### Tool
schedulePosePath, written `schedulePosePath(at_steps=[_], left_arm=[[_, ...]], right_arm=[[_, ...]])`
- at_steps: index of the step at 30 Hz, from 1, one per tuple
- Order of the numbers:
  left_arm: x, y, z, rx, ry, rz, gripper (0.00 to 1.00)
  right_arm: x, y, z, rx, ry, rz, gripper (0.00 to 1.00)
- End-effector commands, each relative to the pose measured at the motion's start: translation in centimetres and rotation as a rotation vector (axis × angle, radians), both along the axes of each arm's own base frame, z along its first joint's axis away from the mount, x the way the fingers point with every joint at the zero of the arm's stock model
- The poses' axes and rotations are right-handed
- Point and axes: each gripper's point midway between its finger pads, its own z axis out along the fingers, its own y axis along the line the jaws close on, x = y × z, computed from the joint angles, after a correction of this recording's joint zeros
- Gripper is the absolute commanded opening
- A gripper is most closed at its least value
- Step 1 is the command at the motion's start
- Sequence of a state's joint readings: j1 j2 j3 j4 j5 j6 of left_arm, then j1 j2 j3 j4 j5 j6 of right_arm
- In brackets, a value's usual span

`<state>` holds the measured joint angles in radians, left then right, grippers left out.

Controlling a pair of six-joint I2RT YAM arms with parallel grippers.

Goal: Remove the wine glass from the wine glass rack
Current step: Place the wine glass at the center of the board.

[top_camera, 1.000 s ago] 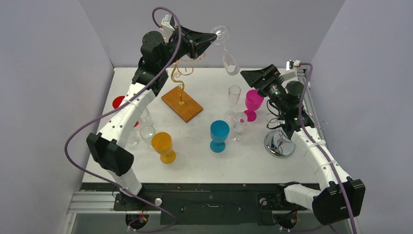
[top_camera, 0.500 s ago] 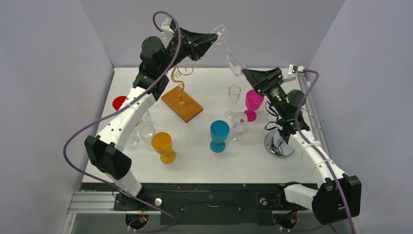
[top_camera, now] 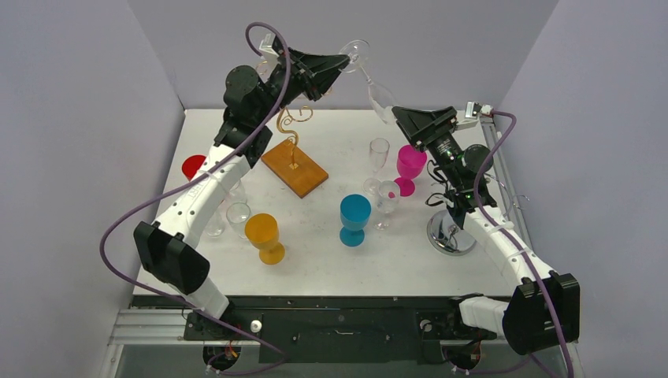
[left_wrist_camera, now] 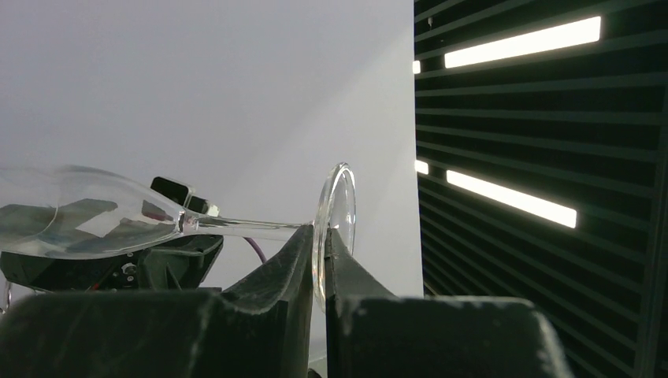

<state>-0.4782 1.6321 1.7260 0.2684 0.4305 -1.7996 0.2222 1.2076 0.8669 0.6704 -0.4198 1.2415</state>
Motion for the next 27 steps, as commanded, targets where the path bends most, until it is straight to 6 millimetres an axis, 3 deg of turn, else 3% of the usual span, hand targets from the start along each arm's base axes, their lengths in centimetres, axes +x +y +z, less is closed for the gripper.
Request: schedulePosePath(at_steps=[1, 10, 20, 27], left_arm=[[-3.9, 2.0, 5.3, -0.095, -0.148, -0.013, 0.0], [-4.6, 2.2, 5.4, -0.153, -0.137, -0.062, 0.0], [-5.1, 2.4, 5.5, -0.216, -0.127, -0.115, 0.0], [-6.6, 3.0, 6.4, -0.279, -0.146, -0.169, 0.0]], right_arm=[[-0.8, -0.4, 2.5, -0.005, -0.099, -0.01, 0.87], [-2.3, 0.2, 4.9, 0.037, -0.204, 0.044, 0.82], [-4.6, 0.5, 7.2, 0.079, -0.299, 0.108, 0.7], [-6.9, 0.8, 9.5, 0.134, -0.4, 0.187, 0.59]])
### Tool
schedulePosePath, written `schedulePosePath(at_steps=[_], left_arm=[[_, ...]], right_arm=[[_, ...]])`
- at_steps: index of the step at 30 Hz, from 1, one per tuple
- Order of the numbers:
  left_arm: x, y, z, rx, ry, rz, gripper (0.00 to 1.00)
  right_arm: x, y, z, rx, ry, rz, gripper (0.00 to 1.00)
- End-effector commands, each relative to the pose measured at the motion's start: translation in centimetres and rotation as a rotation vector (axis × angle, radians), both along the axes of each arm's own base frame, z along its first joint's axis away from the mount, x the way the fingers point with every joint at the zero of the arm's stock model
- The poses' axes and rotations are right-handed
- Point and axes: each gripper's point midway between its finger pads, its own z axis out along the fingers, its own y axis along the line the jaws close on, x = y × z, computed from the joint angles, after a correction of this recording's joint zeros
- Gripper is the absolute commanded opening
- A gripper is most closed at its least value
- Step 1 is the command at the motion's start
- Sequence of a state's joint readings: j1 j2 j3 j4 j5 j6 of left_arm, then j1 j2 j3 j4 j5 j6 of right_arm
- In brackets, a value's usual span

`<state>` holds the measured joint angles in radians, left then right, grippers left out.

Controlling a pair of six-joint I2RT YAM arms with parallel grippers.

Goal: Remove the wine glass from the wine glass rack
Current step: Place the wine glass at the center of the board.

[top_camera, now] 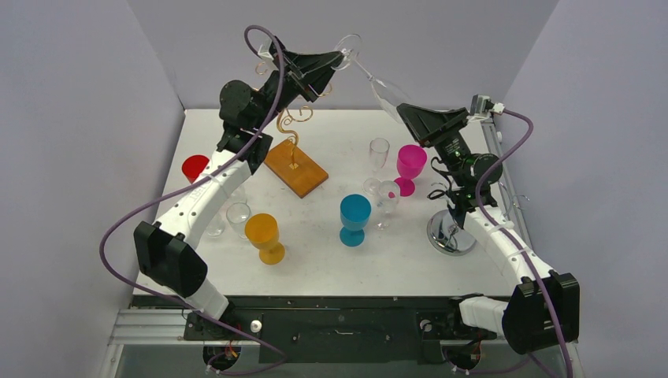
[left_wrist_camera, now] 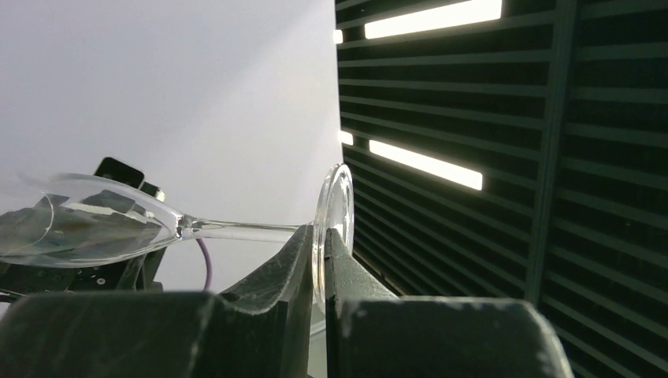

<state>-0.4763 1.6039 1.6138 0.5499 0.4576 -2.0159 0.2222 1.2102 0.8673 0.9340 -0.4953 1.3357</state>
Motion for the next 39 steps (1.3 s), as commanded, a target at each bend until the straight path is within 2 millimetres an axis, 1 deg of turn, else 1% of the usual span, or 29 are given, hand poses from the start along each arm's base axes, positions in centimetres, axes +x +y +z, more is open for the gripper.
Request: schedulePosePath(at_steps=[1, 4, 7, 12, 18, 21, 22, 24, 27, 28, 29, 30, 33, 34, 35, 36, 39], left_arm=[[-4.2, 1.7, 4.0, -0.093, -0.128, -0.051, 0.0], [-4.8, 1.9, 4.3, -0.108, -0.138, -0.065, 0.0], [-5.1, 2.0, 4.3, -0.112, -0.14, -0.073, 0.0], [-5.6, 2.2, 4.3, -0.118, -0.145, -0.072, 0.0], [-5.0, 2.1, 3.5, -0.116, -0.131, -0.067, 0.04], [-4.5, 1.8, 3.1, -0.107, -0.122, -0.064, 0.08], [-4.4, 1.8, 2.9, -0.105, -0.119, -0.062, 0.1], [-4.2, 1.7, 2.8, -0.101, -0.117, -0.058, 0.13], [-3.8, 1.5, 2.4, -0.092, -0.111, -0.05, 0.16], [-3.7, 1.5, 2.3, -0.09, -0.111, -0.047, 0.19], [-3.5, 1.4, 2.2, -0.086, -0.109, -0.042, 0.2], [-3.4, 1.4, 2.1, -0.085, -0.108, -0.039, 0.21], [-2.9, 1.4, 1.9, -0.078, -0.107, -0.027, 0.29], [-2.7, 1.3, 1.8, -0.076, -0.104, -0.022, 0.31], [-2.5, 1.3, 1.7, -0.072, -0.104, -0.015, 0.35], [-2.3, 1.3, 1.6, -0.07, -0.101, -0.01, 0.37], [-1.7, 1.3, 1.1, -0.06, -0.095, 0.006, 0.45]], right_arm=[[-3.9, 0.2, 4.5, 0.046, -0.2, 0.078, 0.56], [-4.8, 0.1, 5.4, 0.052, -0.229, 0.082, 0.49], [-5.5, -0.1, 6.2, 0.059, -0.255, 0.088, 0.4], [-6.6, -0.3, 7.5, 0.067, -0.293, 0.09, 0.29], [-7.7, -0.5, 8.9, 0.067, -0.332, 0.087, 0.18], [-7.9, -0.6, 9.0, 0.057, -0.336, 0.081, 0.09], [-8.0, -0.6, 9.1, 0.054, -0.341, 0.077, 0.04], [-8.1, -0.6, 9.1, 0.044, -0.34, 0.07, 0.0], [-8.3, -0.6, 9.2, 0.034, -0.339, 0.061, 0.0], [-8.5, -0.7, 9.3, 0.029, -0.347, 0.055, 0.0], [-8.6, -0.7, 9.4, 0.024, -0.345, 0.052, 0.0], [-8.4, -0.8, 9.3, 0.017, -0.338, 0.043, 0.0], [-8.8, -1.0, 9.5, -0.001, -0.346, 0.012, 0.0], [-8.5, -1.0, 9.2, -0.009, -0.326, 0.004, 0.0], [-8.7, -1.2, 9.4, -0.014, -0.334, -0.013, 0.0], [-8.4, -1.3, 9.2, -0.021, -0.315, -0.021, 0.0], [-8.5, -1.5, 9.2, -0.033, -0.308, -0.047, 0.0]])
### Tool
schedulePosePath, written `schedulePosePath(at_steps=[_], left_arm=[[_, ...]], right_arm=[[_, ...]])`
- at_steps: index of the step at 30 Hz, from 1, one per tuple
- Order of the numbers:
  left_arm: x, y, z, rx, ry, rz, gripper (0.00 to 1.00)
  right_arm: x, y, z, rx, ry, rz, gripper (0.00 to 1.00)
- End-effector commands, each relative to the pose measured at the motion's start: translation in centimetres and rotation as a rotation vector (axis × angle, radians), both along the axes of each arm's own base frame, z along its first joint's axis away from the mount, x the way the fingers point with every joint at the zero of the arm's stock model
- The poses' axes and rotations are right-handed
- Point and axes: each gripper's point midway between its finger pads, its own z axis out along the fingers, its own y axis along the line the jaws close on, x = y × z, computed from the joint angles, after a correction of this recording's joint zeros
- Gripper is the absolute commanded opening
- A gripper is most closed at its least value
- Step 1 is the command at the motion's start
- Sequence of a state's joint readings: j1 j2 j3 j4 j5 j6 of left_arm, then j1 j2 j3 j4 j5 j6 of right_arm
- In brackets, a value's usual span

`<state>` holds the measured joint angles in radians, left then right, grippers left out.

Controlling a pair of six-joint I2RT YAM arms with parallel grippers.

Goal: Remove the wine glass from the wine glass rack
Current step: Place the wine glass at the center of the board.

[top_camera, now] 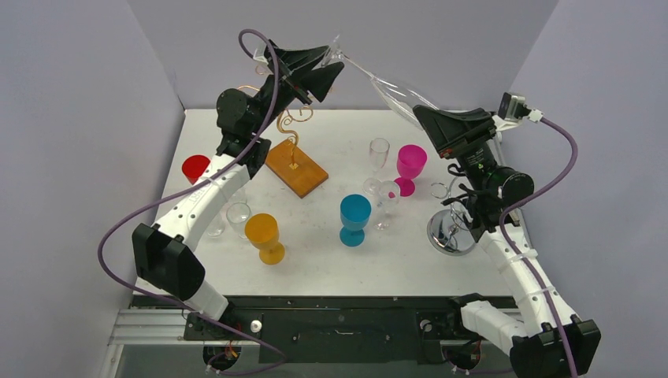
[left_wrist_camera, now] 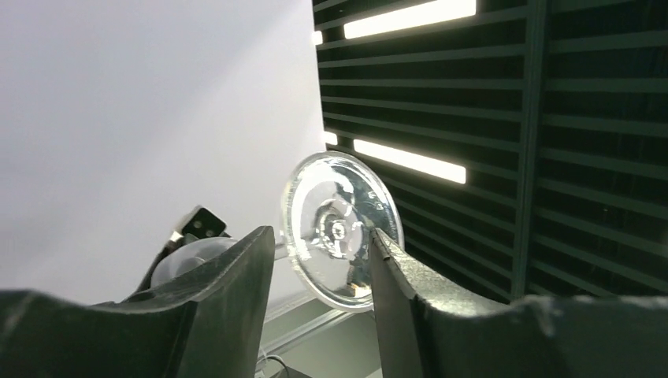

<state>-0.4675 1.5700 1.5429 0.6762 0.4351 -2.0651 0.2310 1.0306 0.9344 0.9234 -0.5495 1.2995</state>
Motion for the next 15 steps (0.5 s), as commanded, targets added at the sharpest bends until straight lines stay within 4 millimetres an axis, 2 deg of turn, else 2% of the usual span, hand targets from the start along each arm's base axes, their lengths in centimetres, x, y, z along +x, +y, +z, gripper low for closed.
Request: schedulePosePath(at_steps=[1, 5, 11, 14, 15], left_arm=[[-0.3, -0.2, 0.0, 0.017, -0.052, 0.011, 0.46], [0.5, 0.0, -0.6, 0.04, -0.046, 0.039, 0.56], [1.9, 1.4, -2.4, 0.141, -0.038, 0.155, 0.78], [2.9, 2.4, -4.2, 0.217, -0.02, 0.224, 0.91], [2.9, 3.2, -4.5, 0.251, -0.03, 0.261, 1.0]], right_arm=[[-0.3, -0.8, 1.4, -0.022, -0.038, -0.085, 0.0], [0.0, -1.1, 1.4, -0.035, -0.011, -0.115, 0.0], [1.3, -1.7, 1.0, -0.074, 0.061, -0.186, 0.0], [2.0, -1.9, 0.4, -0.097, 0.108, -0.208, 0.0], [2.1, -2.0, 0.5, -0.099, 0.113, -0.213, 0.0]])
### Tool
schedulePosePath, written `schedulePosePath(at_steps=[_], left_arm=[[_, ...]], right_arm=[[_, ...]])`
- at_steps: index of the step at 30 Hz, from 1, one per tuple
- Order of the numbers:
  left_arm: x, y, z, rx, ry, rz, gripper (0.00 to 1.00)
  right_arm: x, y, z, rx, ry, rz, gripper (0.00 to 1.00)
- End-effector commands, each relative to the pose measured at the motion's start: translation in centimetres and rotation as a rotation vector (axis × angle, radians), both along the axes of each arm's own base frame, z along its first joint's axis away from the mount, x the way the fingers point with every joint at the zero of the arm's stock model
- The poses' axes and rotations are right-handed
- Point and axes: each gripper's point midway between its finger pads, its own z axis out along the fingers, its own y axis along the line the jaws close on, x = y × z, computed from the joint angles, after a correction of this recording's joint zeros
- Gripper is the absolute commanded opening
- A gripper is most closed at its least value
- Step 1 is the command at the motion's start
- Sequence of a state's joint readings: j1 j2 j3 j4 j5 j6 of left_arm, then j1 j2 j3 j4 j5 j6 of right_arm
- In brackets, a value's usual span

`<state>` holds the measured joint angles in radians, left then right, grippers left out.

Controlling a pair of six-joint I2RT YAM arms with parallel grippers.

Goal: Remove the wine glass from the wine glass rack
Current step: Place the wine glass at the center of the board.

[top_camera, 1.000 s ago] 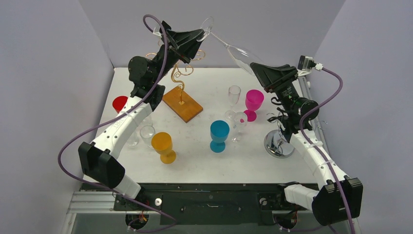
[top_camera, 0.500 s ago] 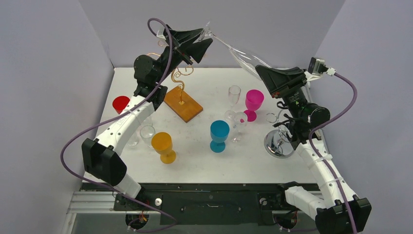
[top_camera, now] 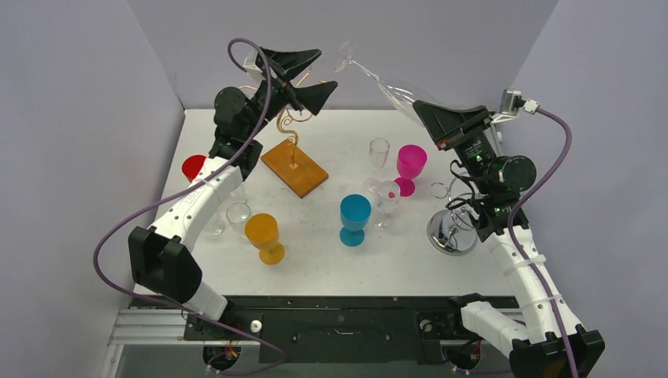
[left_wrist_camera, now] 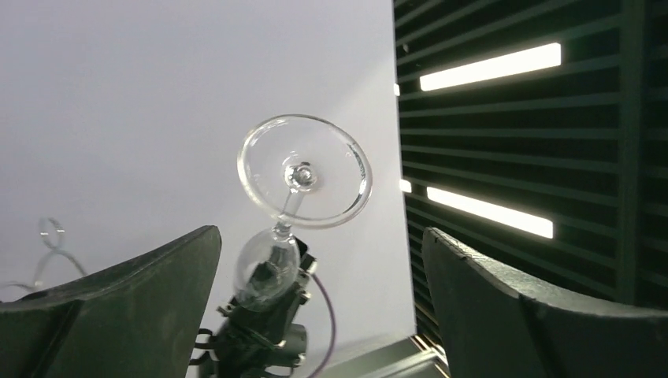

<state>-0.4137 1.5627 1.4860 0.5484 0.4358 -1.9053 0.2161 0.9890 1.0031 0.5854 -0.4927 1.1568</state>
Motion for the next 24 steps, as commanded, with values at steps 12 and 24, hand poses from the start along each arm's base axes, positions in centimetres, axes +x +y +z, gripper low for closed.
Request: schedulePosePath(at_steps=[12, 24], left_arm=[[-1.4, 8.6, -4.6, 0.596, -0.16, 0.43, 0.96], [-4.6, 12.2, -5.6, 0.913, -0.259, 0.559, 0.96]], right_arm=[[1.5, -1.5, -1.4, -0.257, 0.233, -0.139, 0.0], [-1.5, 1.1, -6.8, -0.632, 0.48, -0.11, 0.0]])
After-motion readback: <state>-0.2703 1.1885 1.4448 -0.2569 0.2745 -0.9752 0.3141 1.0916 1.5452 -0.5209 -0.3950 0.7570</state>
